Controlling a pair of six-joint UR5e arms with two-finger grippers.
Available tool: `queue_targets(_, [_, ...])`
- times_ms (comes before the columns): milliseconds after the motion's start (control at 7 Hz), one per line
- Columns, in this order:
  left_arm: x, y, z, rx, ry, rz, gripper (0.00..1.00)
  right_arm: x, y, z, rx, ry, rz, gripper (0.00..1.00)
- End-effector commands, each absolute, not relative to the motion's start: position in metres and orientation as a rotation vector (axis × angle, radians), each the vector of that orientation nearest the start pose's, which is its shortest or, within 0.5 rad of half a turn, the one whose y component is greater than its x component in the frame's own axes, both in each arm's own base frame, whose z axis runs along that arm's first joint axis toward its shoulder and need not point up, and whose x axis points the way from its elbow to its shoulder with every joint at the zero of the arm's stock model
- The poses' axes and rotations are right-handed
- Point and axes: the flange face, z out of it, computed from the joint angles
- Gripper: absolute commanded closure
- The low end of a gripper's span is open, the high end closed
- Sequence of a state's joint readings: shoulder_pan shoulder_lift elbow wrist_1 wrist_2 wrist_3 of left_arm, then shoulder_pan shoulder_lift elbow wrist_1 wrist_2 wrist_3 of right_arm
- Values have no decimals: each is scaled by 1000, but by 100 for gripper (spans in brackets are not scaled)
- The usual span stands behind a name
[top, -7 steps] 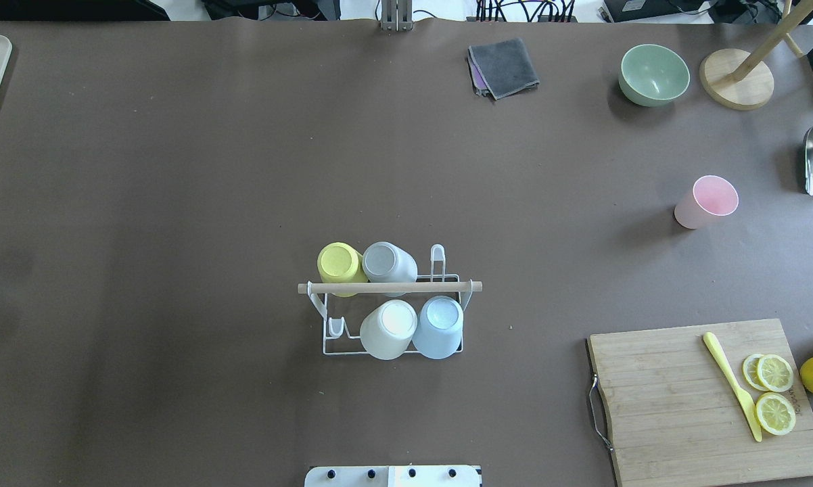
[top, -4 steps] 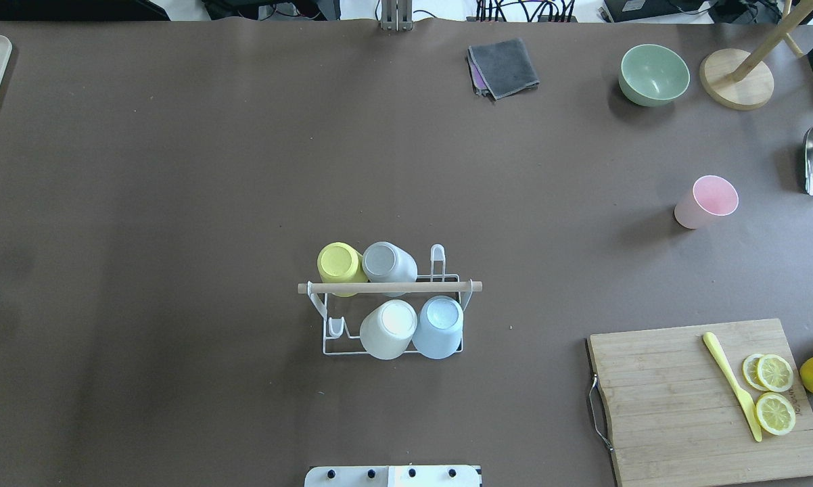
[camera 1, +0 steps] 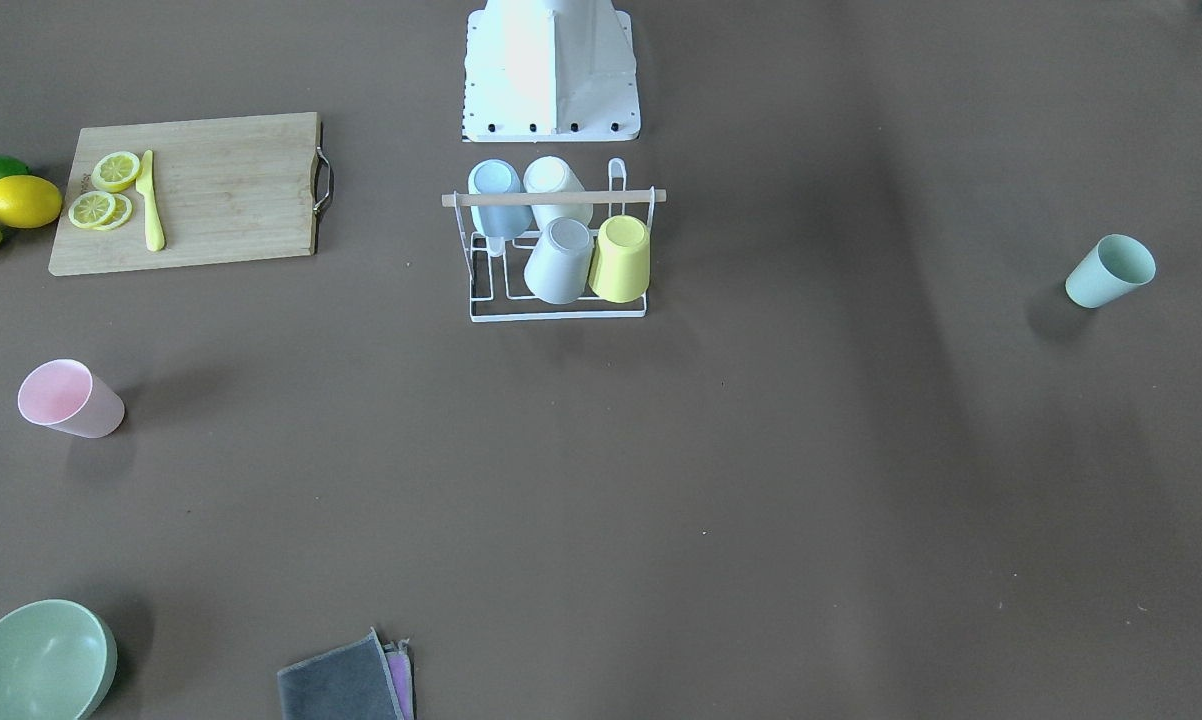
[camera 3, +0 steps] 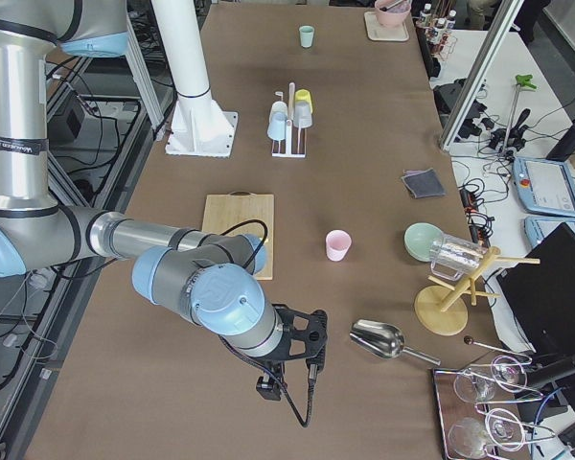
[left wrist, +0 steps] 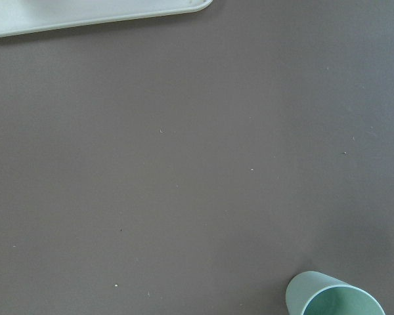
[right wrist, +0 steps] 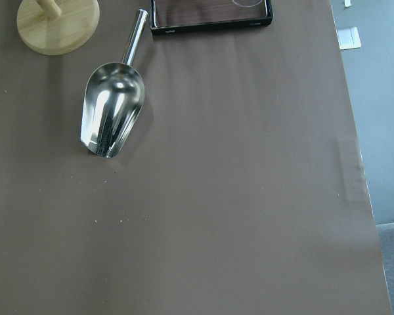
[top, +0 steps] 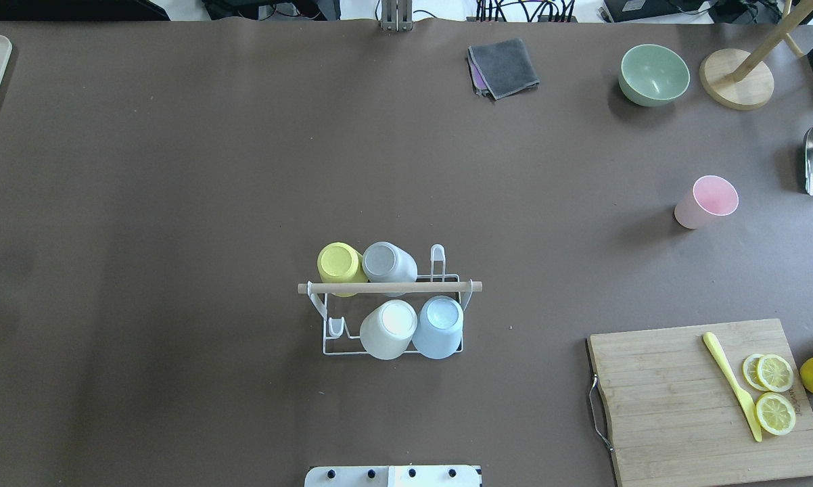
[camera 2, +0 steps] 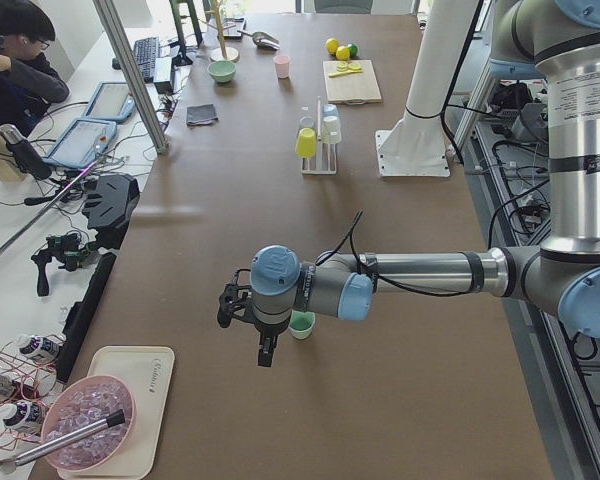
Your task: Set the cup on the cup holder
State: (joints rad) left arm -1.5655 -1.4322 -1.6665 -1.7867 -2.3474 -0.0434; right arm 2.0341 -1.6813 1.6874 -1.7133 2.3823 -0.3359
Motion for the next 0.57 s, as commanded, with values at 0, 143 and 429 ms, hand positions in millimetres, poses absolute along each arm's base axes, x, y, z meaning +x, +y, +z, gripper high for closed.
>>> queue_targets(0, [-62,-445,651,149,773,29,1,245,-364,663,193,-800,166,0])
queue_targets(143, [-63,-448,647,158,779,25,1,232,-372,659,187,-805,132,0])
queue_targets(429, [-73,-448,646,168,779,7,1,224,-378,653,189,-806,107,0])
